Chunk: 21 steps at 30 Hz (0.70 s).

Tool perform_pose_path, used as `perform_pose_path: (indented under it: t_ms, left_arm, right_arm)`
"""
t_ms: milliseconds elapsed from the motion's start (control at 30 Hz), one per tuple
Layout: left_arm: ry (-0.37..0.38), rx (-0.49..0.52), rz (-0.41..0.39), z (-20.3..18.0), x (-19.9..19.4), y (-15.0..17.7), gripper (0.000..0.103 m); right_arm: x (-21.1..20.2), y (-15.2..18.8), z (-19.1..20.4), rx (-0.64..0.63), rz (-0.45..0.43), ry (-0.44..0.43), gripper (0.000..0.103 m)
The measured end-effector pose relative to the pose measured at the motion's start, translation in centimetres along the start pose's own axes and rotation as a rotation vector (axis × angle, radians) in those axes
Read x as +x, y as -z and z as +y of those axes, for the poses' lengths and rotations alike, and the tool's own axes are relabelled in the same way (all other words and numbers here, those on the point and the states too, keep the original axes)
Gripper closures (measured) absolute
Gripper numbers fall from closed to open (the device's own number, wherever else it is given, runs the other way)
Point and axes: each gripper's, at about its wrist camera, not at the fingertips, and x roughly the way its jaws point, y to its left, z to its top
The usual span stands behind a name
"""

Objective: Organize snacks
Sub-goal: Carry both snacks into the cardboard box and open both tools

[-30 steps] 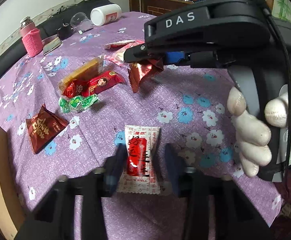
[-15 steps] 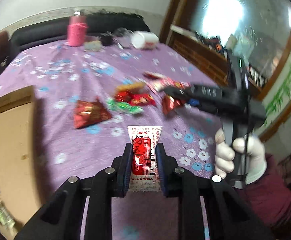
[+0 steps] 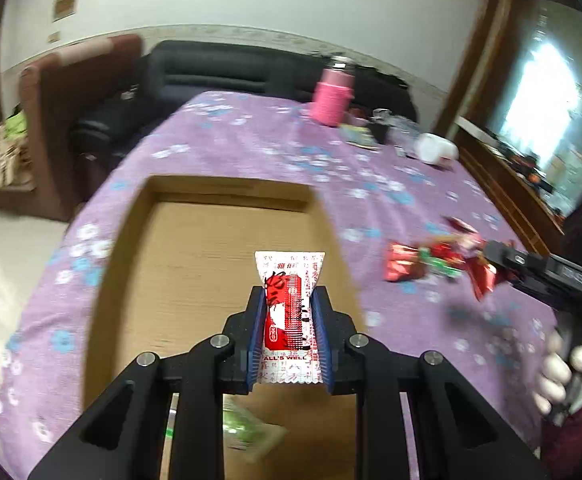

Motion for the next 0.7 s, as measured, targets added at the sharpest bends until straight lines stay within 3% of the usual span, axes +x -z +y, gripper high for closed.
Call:
perform_pose_path:
  t_ms: [300, 567, 633, 700]
  left_arm:
    - [-0.092, -0.065, 0.079, 5.5, 2.8, 0.0, 0.08]
    - [-0.116, -0.104, 0.114, 7.2, 3.9, 0.5, 0.079]
    - [-0.098, -0.119, 0.107, 7.5, 3.6, 0.5, 0.076]
    - [-0.082, -0.131, 0.091, 7.7, 3.0, 0.4, 0.065]
  right_arm:
    - [10.3, 2.3, 8.0, -0.115, 0.204, -0.053, 0.069]
    - [16.6, 4.6, 10.0, -0.166, 0.315, -0.029, 0.068]
    - [16.8, 4.7, 10.6, -0.197, 0.301, -0.005, 0.067]
    - [17.1, 4.8, 10.9, -0.202, 0.304, -0.013, 0.061]
